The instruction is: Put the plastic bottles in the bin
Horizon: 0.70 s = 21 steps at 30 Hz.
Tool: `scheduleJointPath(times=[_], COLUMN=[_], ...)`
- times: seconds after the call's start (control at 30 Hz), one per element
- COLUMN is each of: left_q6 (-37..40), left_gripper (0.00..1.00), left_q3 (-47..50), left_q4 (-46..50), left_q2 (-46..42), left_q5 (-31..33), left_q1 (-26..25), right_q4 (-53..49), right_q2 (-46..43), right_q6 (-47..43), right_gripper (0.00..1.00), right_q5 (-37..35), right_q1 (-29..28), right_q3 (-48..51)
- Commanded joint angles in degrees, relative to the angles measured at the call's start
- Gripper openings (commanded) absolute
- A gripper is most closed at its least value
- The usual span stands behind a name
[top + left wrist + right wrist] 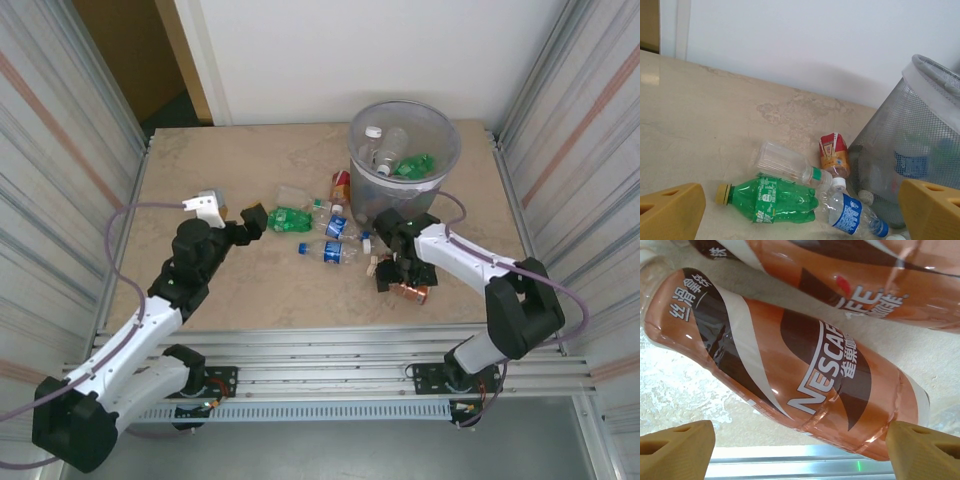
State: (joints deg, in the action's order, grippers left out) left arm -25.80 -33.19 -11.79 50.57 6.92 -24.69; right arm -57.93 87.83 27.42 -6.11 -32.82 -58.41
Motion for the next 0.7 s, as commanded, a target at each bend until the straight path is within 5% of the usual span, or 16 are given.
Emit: scheduleJointPath(times=[0.0,0.43,0.67], left_q6=[-1.1,-1.3,-1.4], left_gripper=[0.99,0.99,0.99], left_q3=[0.8,0.8,0.9], left_q4=[-0.2,0.7,0.8], left_q2=[-1.0,-1.9,-2.3], left_q5=[0.0,0.0,-0.2], left_q1=[0.5,1.0,1.2], right_q4=[-0.4,-0.3,4.8], right_q2=[3.6,7.4,7.4], right_q6=[-1.8,-2.9,-5.5], right_gripper=[0.85,0.94,0.94], right_q5=[2.1,-6.0,-3.7], right_q1=[-1.8,-6.1,-6.1], right_q3=[-1.1,-6.3,-4.7])
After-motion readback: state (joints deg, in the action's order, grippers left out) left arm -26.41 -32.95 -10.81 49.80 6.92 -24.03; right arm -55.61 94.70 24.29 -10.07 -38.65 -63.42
